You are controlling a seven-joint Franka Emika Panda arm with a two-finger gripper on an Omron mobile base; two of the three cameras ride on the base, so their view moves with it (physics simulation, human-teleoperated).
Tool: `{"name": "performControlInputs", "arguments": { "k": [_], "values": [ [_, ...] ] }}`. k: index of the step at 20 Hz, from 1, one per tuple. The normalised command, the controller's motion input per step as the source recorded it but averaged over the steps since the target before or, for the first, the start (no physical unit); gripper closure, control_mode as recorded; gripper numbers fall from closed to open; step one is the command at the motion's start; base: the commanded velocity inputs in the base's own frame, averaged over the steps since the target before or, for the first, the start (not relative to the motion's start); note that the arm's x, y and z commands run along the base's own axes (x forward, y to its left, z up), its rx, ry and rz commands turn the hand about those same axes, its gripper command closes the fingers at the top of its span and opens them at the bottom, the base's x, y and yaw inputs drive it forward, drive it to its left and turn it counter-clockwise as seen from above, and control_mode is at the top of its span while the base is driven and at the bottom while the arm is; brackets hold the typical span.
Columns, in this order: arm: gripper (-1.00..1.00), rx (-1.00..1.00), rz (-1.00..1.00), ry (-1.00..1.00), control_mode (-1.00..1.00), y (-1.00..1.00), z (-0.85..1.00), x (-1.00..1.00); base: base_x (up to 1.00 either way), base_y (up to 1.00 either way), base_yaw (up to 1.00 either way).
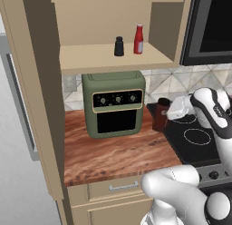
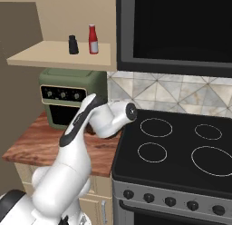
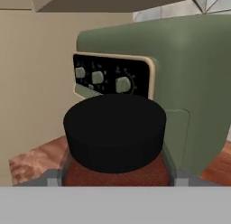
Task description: Collect the paprika, ketchup, and shaker from the cabinet and place them next to the stove.
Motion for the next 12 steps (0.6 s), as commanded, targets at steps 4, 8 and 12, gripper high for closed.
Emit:
{"name": "performControlInputs", "arguments": {
  "k": [4, 8, 12],
  "values": [
    [1.0, -0.03, 0.13, 0.0, -1.0, -0.32, -0.29, 0.0, 0.0, 0.0, 0.0],
    [1.0, -0.01, 0.06, 0.0, -1.0, -0.11, -0.17, 0.12, 0.0, 0.0, 0.0],
    [1.0, 0.0, 0.0, 0.0, -1.0, 0.0, -0.12, 0.2, 0.0, 0.0, 0.0]
  ]
}}
